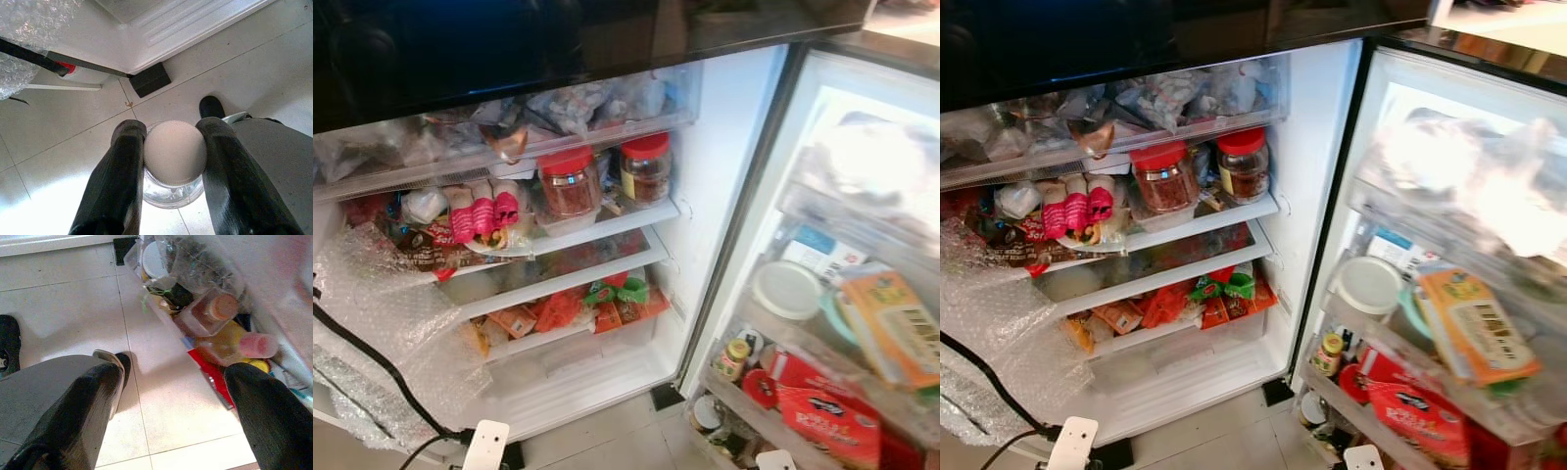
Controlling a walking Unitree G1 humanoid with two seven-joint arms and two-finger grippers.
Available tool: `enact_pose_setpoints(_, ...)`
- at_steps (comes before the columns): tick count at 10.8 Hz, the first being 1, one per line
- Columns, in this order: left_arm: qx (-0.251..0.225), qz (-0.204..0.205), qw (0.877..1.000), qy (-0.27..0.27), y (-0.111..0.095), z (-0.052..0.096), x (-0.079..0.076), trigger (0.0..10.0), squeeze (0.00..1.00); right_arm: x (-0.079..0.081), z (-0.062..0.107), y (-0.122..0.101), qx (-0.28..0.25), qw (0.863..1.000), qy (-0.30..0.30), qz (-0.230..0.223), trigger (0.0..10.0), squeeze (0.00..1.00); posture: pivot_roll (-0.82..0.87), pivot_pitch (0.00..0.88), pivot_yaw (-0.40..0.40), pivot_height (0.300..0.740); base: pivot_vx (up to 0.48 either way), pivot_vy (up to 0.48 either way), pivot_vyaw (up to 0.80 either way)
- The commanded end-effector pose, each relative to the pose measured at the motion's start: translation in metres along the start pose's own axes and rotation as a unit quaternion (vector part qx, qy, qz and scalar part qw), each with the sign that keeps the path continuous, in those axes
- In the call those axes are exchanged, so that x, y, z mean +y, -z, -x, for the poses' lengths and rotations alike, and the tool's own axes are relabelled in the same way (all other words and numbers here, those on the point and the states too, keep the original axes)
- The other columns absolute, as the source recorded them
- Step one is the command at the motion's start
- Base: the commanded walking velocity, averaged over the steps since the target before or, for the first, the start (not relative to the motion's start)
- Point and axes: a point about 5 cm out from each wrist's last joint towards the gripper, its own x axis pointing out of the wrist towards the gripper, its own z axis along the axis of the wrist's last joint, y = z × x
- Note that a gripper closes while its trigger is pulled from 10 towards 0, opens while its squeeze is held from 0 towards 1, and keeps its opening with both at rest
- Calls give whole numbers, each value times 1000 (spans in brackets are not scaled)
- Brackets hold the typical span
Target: Restocking fridge
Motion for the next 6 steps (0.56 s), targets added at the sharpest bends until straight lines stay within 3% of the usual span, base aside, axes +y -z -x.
enact_pose_setpoints(1, 11, -6, 1000, -6, 6, 1, 3, 10000, 0, 3, 1, 5, 6, 1000, -5, -3, 10000, 0, -122, 55, 22, 740, 0, 0, 0)
enact_pose_setpoints(6, 11, -7, 1000, -7, 7, 1, 3, 10000, 0, 8, 1, 5, 6, 1000, -11, -1, 10000, 0, -121, 57, 21, 740, 0, 0, 0)
